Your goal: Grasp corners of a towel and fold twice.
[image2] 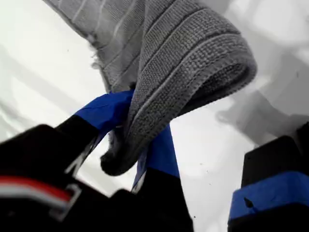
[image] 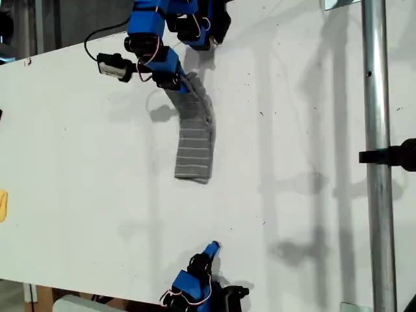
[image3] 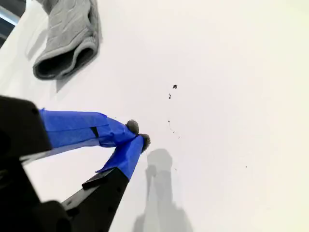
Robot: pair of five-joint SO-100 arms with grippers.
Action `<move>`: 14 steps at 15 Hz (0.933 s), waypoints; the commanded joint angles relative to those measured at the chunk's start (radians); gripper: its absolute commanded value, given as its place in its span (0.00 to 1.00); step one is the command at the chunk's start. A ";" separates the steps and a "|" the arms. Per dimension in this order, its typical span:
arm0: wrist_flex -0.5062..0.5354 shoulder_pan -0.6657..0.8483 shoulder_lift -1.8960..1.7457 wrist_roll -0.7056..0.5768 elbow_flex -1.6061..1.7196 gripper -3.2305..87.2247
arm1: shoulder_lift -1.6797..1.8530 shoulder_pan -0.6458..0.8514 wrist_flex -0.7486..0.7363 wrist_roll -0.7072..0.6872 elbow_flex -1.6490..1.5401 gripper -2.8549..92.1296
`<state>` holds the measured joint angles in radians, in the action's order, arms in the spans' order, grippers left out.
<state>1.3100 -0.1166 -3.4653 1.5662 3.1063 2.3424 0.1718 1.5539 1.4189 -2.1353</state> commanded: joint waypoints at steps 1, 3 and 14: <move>0.006 0.025 -0.006 -0.017 0.006 0.01 | -0.020 -0.051 -0.140 0.018 0.074 0.03; 0.005 0.026 -0.006 -0.018 0.006 0.01 | -0.373 -0.049 -0.500 -0.014 0.193 0.03; 0.006 0.044 -0.006 -0.037 0.006 0.03 | -0.077 -0.066 -0.821 -0.112 0.087 0.21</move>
<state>1.3100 -0.0890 -3.4653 1.5984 3.1063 2.0893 0.1120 0.7256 1.2824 -1.9175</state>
